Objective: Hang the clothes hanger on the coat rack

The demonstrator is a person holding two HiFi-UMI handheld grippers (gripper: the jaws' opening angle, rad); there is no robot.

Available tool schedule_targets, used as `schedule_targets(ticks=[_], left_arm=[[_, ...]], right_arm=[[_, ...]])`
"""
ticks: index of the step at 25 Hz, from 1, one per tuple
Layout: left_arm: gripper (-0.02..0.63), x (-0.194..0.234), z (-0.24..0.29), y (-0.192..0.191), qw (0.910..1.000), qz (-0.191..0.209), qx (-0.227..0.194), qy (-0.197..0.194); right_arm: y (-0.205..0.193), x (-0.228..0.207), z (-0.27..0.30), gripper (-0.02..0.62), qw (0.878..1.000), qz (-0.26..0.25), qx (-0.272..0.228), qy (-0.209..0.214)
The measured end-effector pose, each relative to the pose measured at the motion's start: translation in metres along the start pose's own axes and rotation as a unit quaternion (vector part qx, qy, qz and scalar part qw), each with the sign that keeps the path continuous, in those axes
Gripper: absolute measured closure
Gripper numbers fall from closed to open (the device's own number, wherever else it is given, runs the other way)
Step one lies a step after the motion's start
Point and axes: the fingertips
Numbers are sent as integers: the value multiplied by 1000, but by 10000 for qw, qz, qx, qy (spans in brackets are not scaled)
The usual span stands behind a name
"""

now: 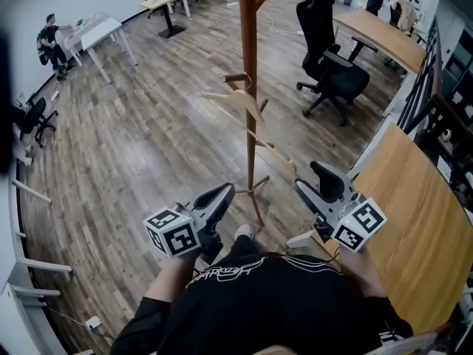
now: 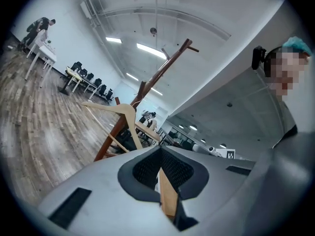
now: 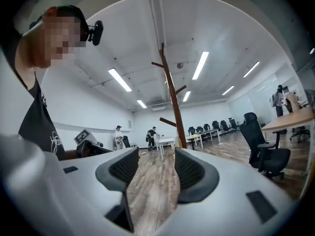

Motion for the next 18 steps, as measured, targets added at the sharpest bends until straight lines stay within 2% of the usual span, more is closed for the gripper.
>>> schedule_targets(ticks=[3,5,8,10,14,18], left_arm=[[599,-21,-14,-9,10000,68,-49,-33],[600,-31,-21,-11,9999,110,-80,-53],[599,-46,-28,-5,9992,257,-175,-236],[599,-60,-31,-1,9981,370,-230,-441],[599,-88,-48,4,9946,630,-170,-811],[599,-96,-87,-7,9937,619,-6,-934]], right_arm=[[3,30,-15,337,9991,152,-72,398],[4,46,-21,368,9979,288,-127,568],[7,52,-30,547,9995,32,-265,166],[8,57,-38,555,9997,-59,-222,-5],[-2,95,-39,555,9994,23,293,162],[-15,151,-29,555,9976,210,568,336]])
Point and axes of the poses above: the fingertips, and each gripper's own axes: z forward along the fingers, x to its left, y out of its top, and after that the axes turned 4 degrees about x, right-handed
